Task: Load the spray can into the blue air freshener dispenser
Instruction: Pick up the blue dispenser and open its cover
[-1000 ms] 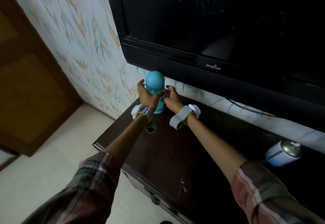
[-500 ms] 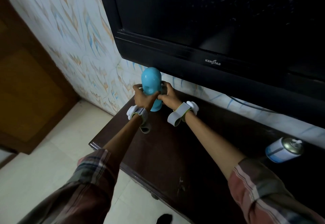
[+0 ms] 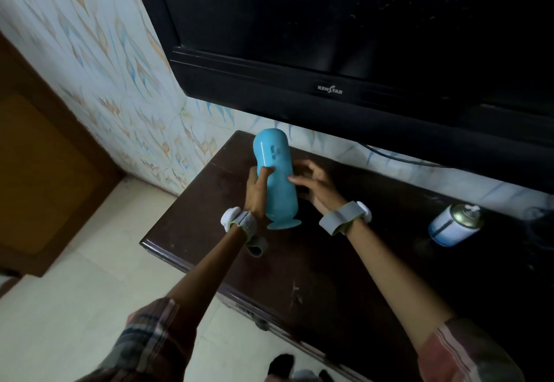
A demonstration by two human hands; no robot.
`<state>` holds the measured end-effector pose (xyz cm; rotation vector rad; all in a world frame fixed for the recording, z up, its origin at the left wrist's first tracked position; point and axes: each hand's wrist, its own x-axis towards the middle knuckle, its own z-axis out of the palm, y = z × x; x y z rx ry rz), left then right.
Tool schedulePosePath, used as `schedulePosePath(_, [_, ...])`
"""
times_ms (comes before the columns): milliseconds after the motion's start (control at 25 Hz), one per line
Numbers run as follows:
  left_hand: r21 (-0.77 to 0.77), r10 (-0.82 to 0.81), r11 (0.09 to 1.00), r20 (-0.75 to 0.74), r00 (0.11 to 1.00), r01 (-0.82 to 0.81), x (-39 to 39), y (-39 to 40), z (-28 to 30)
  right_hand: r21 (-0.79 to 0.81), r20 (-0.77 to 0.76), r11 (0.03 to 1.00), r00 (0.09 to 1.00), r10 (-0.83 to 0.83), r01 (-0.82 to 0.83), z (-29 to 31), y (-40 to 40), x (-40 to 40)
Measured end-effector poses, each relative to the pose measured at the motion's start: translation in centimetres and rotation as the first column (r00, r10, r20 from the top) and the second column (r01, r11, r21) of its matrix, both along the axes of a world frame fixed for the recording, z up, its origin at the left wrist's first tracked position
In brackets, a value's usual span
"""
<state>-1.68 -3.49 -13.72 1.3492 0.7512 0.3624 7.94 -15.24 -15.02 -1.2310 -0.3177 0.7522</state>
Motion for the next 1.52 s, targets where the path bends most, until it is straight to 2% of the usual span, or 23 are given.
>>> schedulePosePath(160, [-0.099,-0.086,0.991,0.031,0.996,0.088,-0.5,-4.4,-0.7,0.018,-0.040,0.999,0.998,-0.048,0.049,-0.7,-4.6,-0.9])
schedulePosePath(360, [-0.034,-0.163,0.986,-0.019,0.986,0.163,-0.3,-7.4,-0.9,-0.019,-0.011,0.995,0.995,-0.095,0.094,-0.9,-8.1,-1.1])
schedulePosePath(600, [0.013,-0.207,0.978,-0.076,0.975,0.208,0.3,-6.9,-0.8,-0.036,0.004,0.991,0.992,-0.125,0.125,-0.8,-8.8,-1.2])
schedulePosePath(720, [0.081,-0.184,0.978,-0.124,0.975,0.194,0.4,-6.5,-0.6,-0.106,0.042,0.984,0.990,-0.136,0.140,-1.1,-8.5,-1.3])
schedulePosePath(840, [0.092,-0.194,0.972,-0.208,0.959,0.217,0.5,-6.3,0.0,-0.247,0.172,0.965,0.984,-0.051,0.093,-1.1,-8.4,-1.6])
schedulePosePath(960, [0.029,-0.227,0.971,-0.200,0.953,0.237,1.1,-6.5,0.6,-0.336,0.258,0.938,0.966,0.007,0.083,-0.3,-8.4,-2.0])
schedulePosePath(1120, [-0.017,-0.249,0.968,-0.238,0.939,0.252,1.7,-6.4,1.9,-0.300,0.258,0.949,0.966,-0.022,0.102,0.1,-7.7,-2.5])
schedulePosePath(1240, [-0.043,-0.261,0.965,-0.182,0.948,0.257,1.4,-6.5,2.0,-0.272,0.272,0.953,0.960,-0.060,0.137,-0.1,-8.1,-2.2])
schedulePosePath(1400, [-0.061,-0.289,0.956,-0.036,0.957,0.287,0.7,-6.4,0.8,-0.100,0.102,0.985,0.986,-0.132,0.142,-0.5,-9.1,-2.0])
schedulePosePath(1520, [-0.138,-0.215,0.966,0.034,0.976,0.218,0.8,-6.5,0.0,0.002,0.039,0.993,0.992,-0.118,0.118,-1.0,-9.2,-2.2])
